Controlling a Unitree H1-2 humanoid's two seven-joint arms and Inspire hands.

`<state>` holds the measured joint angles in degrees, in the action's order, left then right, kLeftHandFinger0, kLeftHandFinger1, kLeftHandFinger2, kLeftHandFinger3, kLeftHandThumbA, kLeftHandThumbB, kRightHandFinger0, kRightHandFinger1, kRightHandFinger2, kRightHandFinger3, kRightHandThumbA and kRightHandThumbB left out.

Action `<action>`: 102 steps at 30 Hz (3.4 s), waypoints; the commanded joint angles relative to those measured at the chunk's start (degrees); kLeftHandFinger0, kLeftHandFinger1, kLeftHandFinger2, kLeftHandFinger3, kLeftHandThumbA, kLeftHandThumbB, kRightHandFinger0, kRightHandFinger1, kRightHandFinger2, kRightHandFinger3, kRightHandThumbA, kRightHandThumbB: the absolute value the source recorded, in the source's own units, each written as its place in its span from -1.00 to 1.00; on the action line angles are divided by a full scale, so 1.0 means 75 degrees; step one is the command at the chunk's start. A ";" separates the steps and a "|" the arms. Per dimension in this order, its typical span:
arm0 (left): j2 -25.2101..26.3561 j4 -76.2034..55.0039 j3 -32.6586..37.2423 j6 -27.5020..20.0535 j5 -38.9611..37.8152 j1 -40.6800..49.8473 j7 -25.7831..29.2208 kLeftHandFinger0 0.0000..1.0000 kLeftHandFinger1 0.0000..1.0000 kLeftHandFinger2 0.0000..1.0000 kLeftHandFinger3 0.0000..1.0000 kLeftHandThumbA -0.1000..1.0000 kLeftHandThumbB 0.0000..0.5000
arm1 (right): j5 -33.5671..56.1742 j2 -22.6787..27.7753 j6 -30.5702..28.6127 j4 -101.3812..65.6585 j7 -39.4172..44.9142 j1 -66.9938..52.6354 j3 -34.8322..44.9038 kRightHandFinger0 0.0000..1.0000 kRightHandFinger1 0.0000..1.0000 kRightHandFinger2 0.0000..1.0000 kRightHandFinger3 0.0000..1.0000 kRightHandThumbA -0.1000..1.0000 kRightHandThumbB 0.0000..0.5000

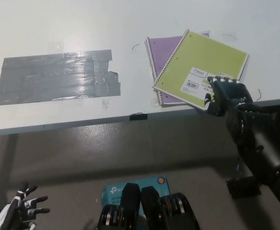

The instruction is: The robot uses its right hand to align two notebooks stacked together until they are fully overlapped

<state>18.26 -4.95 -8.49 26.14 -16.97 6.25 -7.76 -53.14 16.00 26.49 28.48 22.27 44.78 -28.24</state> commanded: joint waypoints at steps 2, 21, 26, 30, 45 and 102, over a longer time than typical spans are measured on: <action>0.0172 -0.0210 0.0026 0.0045 0.0011 0.0078 -0.0237 -0.01 0.21 0.52 0.89 0.83 0.01 | -0.0555 0.0061 0.0059 0.0107 0.1175 -0.0084 -0.0158 1.00 1.00 1.00 1.00 1.00 0.56; 0.0153 -0.0088 0.0214 -0.0283 0.0136 0.0061 -0.0337 -0.03 0.14 0.41 0.78 1.00 0.35 | 0.0109 0.0565 -0.0981 -0.0085 0.1420 -0.0282 -0.0541 1.00 1.00 1.00 1.00 1.00 0.78; 0.0147 -0.0059 0.0208 -0.0286 0.0131 0.0050 -0.0414 -0.01 0.12 0.36 0.79 1.00 0.37 | 0.0371 0.0562 -0.1506 -0.0097 0.1296 -0.0218 -0.0587 1.00 1.00 1.00 1.00 1.00 0.97; 0.0136 -0.0044 0.0241 -0.0290 0.0177 0.0040 -0.0422 0.00 0.14 0.32 0.78 1.00 0.39 | 0.0423 0.0660 -0.1908 -0.0101 0.1242 -0.0166 -0.0679 1.00 1.00 1.00 1.00 1.00 1.00; 0.0103 -0.0017 0.0309 -0.0380 0.0204 0.0046 -0.0477 0.10 0.11 0.24 0.83 1.00 0.41 | 0.0091 0.1321 -0.3224 0.0167 0.0854 0.0421 -0.1074 1.00 1.00 1.00 1.00 1.00 0.98; 0.0109 -0.0115 0.0713 -0.0454 0.0605 -0.0050 -0.0585 0.29 0.19 0.03 0.75 1.00 0.41 | -0.2019 0.2209 -0.4142 0.0596 -0.0624 0.1511 -0.2105 1.00 1.00 1.00 1.00 1.00 0.89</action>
<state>18.27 -4.57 -3.52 24.34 -13.63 6.29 -11.28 -65.44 30.18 -2.42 32.63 19.71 52.77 -43.67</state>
